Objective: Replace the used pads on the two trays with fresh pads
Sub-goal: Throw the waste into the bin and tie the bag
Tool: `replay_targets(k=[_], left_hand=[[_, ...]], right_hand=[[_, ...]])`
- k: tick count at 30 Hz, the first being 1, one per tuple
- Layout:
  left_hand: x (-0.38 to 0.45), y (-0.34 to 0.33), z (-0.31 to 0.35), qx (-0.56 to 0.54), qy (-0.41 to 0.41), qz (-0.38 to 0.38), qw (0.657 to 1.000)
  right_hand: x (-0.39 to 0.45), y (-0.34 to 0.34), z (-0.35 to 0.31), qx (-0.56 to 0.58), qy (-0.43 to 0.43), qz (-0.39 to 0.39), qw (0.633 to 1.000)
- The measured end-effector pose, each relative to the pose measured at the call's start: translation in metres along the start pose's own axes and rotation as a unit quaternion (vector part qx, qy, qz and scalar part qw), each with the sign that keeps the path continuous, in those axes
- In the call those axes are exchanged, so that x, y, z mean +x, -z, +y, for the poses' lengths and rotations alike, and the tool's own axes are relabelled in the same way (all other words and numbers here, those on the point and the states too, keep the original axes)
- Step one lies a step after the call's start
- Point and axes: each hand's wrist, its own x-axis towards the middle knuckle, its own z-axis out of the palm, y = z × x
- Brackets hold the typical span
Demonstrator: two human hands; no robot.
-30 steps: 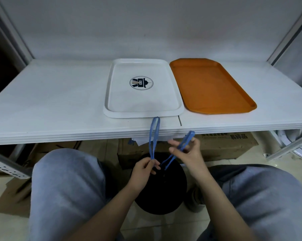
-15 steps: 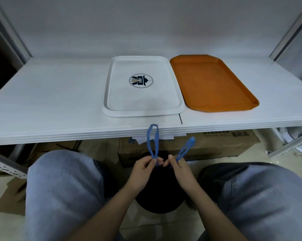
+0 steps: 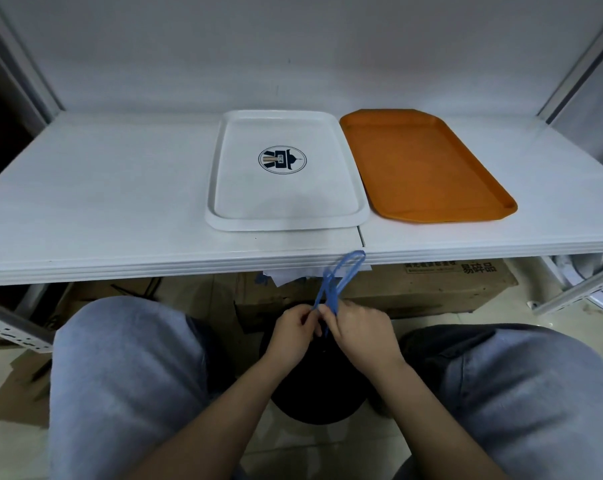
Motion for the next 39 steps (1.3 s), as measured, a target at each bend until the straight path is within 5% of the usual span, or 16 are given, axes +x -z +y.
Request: replay_targets(k=[6,16,21,25,29,34,39], left_hand=[[-0.008,0.005,0.006,0.003,-0.008,-0.101,0.995],[-0.01,0.012,0.009,0.046,-0.022,-0.153,0.987],[-0.007,0.013,0.014,0.014,0.002,-0.141,0.99],[-0.004,0.019,0.015,-0.048,0.056,-0.142,0.987],[-0.002,0.026,0.016,-0.049,0.088,-0.148,0.984],[-0.002,0.031,0.012,-0.063,0.099,-0.142,0.983],[-0.006,0.033,0.017,-0.109,0.069,-0.114,0.985]], right_hand=[[0.011,0.008,-0.007,0.016,0.055,-0.085,0.995],[0.029,0.015,-0.004,0.224,-0.093,-0.182,0.953],[0.022,0.015,0.004,0.412,-0.052,-0.104,0.904],[0.014,0.006,0.02,0.216,0.056,-0.152,0.963],[0.003,-0.007,0.024,0.081,0.151,-0.119,0.978],[-0.004,-0.003,0.031,0.062,0.105,-0.087,0.989],[-0.005,0.004,0.037,0.193,-0.01,-0.217,0.957]])
